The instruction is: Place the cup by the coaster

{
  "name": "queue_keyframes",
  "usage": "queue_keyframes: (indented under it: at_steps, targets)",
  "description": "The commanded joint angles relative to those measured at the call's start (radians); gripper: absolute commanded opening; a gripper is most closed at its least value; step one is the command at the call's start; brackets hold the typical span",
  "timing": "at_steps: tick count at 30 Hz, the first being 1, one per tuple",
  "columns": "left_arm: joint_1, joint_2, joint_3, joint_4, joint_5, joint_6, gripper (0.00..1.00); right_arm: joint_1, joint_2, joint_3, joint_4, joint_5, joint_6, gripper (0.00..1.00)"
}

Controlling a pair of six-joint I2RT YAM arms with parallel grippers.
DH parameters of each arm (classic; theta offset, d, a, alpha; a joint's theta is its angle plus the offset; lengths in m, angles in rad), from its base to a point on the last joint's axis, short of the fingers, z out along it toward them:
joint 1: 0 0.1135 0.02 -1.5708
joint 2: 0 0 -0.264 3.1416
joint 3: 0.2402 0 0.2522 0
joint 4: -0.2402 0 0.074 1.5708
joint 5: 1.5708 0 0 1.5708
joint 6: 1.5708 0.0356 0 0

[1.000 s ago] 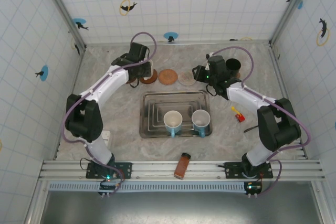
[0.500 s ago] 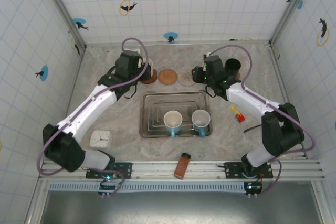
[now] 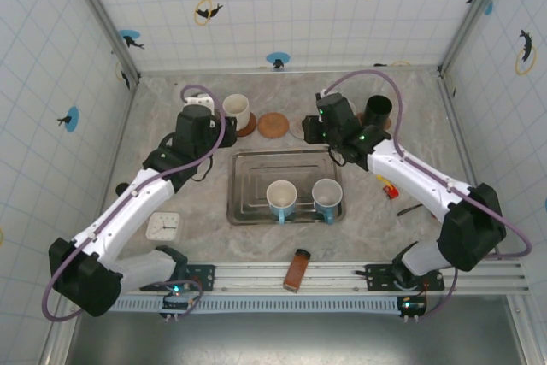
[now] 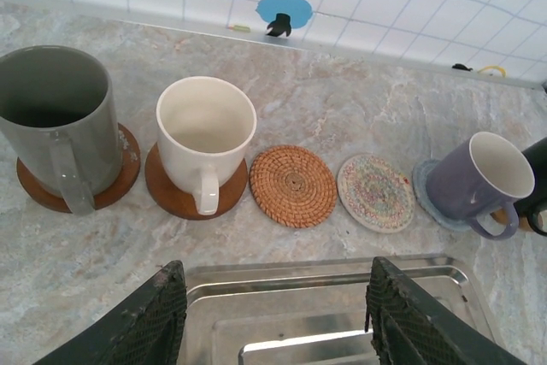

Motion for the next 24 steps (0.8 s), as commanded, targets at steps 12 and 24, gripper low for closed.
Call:
queue_keyframes:
  at_steps: [12,24]
  targets:
    - [0.002,-0.055,-0.075,0.087,-0.045,0.043,0.59,0.198,-0.251,0.027,-0.419,0.227,0.047,0.55]
    - [0.002,-0.059,-0.099,0.108,-0.074,0.051,0.60,0.416,-0.328,-0.077,-0.624,0.289,0.303,0.60]
